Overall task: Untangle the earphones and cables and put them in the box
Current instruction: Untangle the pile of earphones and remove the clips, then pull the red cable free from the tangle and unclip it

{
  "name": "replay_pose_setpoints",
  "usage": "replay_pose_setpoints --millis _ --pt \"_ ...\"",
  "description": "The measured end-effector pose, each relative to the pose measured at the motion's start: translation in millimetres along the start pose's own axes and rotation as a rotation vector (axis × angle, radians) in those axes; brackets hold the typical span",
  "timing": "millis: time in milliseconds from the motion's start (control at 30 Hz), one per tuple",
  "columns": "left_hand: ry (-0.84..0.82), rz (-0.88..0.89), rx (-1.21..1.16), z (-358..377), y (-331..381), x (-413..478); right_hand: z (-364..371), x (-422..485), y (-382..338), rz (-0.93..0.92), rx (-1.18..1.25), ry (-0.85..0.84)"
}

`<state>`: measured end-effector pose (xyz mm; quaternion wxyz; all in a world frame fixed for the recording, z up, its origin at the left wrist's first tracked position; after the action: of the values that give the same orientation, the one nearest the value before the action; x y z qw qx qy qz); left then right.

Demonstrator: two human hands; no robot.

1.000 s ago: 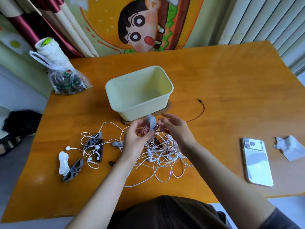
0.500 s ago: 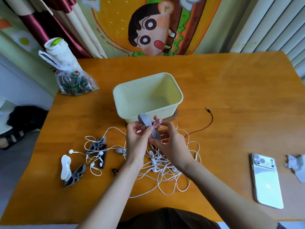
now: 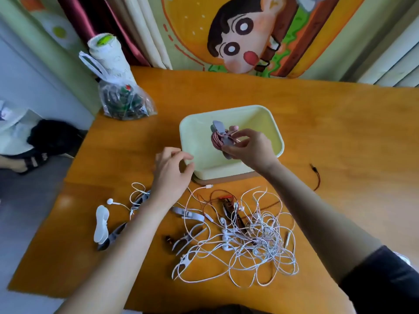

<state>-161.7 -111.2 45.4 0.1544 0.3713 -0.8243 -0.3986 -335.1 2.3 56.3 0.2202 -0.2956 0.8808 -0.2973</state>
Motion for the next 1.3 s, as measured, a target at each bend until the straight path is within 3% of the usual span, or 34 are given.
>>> replay_pose_setpoints --millis 67,267,467,600,700,867,967,1033,1133,1200,1300 --pt "-0.023 0.043 0.130 3 -11 -1 12 20 -3 0.030 -0.088 -0.080" --pt "0.021 0.102 0.160 3 -13 1 52 63 2 0.188 -0.230 -0.241" --pt "0.015 0.088 0.153 5 -16 4 100 66 4 0.115 -0.565 -0.462" --pt "0.009 0.089 0.164 5 -15 4 114 65 5 0.106 -0.587 -0.546" --pt "0.016 0.093 0.156 6 -12 2 99 62 -11 -0.006 -0.576 -0.438" --pt "0.110 0.050 0.033 4 -16 -22 43 4 -47 -0.357 -0.147 0.017" --pt "-0.080 0.020 0.147 33 -35 -44 51 -43 -27 -0.479 -0.153 0.017" --pt "-0.247 0.003 0.228 58 -45 -59 82 -51 5 -0.411 -0.310 -0.106" --pt "-0.424 0.006 0.367 85 -59 -79 117 -46 59 -0.109 -0.500 -0.312" --pt "-0.487 -0.019 0.445 93 -69 -88 125 -44 84 0.063 -0.516 -0.345" --pt "-0.515 -0.038 0.467 96 -76 -96 129 -44 96 0.146 -0.508 -0.387"
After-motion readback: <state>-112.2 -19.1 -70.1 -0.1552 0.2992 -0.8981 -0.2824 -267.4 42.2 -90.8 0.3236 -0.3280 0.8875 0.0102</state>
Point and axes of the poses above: each hand's wrist, its own x-axis towards the middle knuckle, its own z-axis out of the palm, y = z × x, the point moved 7 cm from there along x, towards the middle knuckle, and after that the axes turned 12 degrees about -x, right-handed, at the moved point
